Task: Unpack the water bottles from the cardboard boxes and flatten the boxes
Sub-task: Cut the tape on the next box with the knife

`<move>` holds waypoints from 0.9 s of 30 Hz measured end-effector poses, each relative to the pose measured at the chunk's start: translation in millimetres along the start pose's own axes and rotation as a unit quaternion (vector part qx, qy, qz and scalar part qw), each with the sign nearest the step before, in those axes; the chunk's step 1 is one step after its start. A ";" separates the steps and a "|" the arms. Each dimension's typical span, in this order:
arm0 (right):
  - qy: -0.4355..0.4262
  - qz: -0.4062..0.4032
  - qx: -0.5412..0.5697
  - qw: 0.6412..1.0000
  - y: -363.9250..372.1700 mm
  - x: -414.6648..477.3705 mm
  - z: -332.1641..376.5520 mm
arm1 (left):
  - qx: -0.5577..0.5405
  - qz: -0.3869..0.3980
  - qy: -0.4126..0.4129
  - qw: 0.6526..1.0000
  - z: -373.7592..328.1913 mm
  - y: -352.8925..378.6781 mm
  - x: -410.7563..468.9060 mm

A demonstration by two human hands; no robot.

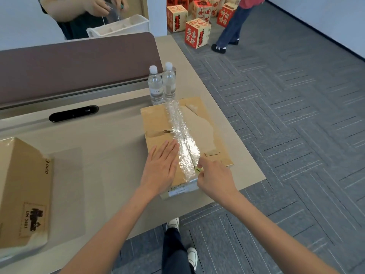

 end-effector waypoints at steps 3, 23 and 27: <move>-0.004 0.001 -0.002 1.000 2.0 -7.8 -1.1 | -0.008 0.006 -0.007 1.000 1.0 0.8 -0.2; -0.016 -0.069 -0.025 0.997 20.5 -45.3 -4.5 | -0.022 -0.007 -0.013 1.000 -1.5 -3.6 -0.1; -0.012 -0.090 -0.040 0.995 24.6 -51.3 -3.3 | -0.020 -0.002 -0.013 1.000 -1.7 -4.2 -0.4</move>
Point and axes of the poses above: each hand's wrist, its own x-axis towards the middle knuckle, its own y-axis out of the palm, z = x × y, the point moved 5 cm from there along x, towards the middle knuckle, and after that the axes turned 5 degrees about -y, right-handed, at the moved point
